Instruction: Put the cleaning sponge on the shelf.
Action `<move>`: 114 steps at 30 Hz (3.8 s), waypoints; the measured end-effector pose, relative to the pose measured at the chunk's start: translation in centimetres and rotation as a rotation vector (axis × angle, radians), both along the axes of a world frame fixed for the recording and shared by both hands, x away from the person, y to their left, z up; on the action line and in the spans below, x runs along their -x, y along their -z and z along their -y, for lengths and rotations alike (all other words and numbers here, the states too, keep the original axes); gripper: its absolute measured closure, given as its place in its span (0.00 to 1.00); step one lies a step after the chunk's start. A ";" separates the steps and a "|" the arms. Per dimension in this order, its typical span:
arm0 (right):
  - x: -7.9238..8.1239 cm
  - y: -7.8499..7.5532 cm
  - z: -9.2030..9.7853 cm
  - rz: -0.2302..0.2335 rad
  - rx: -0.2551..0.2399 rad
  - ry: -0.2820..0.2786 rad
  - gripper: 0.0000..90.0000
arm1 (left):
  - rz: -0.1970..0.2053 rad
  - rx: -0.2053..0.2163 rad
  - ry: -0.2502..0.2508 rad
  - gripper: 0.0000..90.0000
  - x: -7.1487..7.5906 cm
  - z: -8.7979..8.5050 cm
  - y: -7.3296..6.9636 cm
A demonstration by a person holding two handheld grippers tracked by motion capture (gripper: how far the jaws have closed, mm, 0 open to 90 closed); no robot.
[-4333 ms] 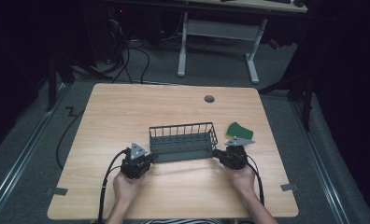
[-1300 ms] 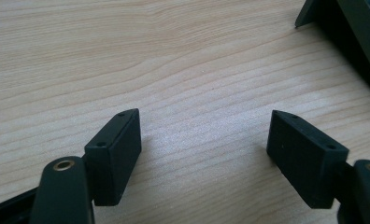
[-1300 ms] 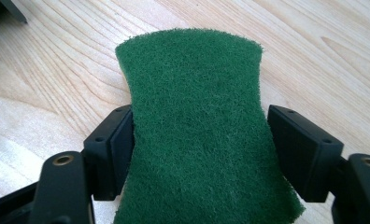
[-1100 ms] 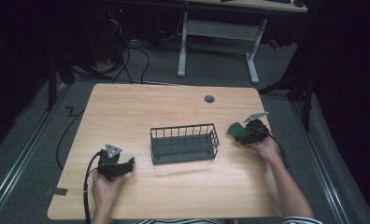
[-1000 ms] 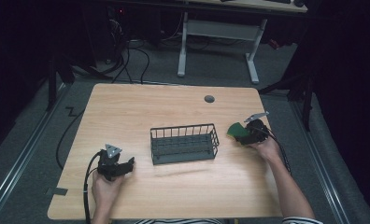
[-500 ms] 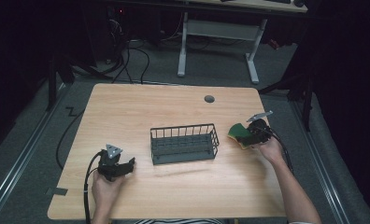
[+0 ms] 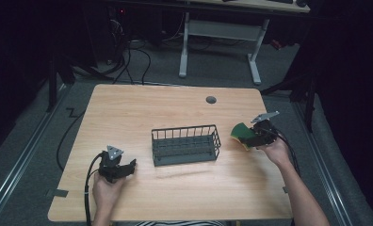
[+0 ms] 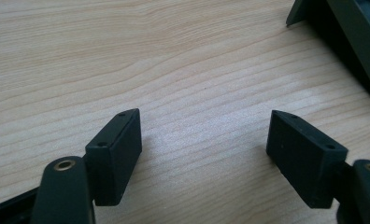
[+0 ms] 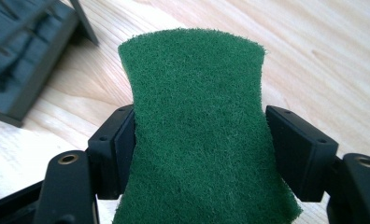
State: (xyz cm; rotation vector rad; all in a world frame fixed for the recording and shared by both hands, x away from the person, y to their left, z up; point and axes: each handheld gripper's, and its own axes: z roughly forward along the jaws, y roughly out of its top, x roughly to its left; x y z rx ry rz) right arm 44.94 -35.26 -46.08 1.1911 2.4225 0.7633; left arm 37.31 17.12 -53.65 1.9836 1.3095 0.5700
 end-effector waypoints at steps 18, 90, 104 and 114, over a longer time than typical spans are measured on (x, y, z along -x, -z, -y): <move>2.5 -4.4 -1.7 0.062 -0.042 -0.099 0.32 | 0.001 0.003 0.001 0.32 0.0 0.0 0.0; -0.5 -5.2 -15.3 0.078 0.098 -0.431 0.31 | 0.001 0.003 -0.001 0.32 0.0 0.1 0.0; -0.2 -5.2 -15.5 0.084 0.130 -0.445 0.29 | 0.001 0.003 -0.001 0.32 0.0 0.1 0.0; -0.1 -5.0 -15.4 0.073 0.123 -0.446 0.27 | 0.001 0.003 -0.001 0.32 0.0 0.1 0.0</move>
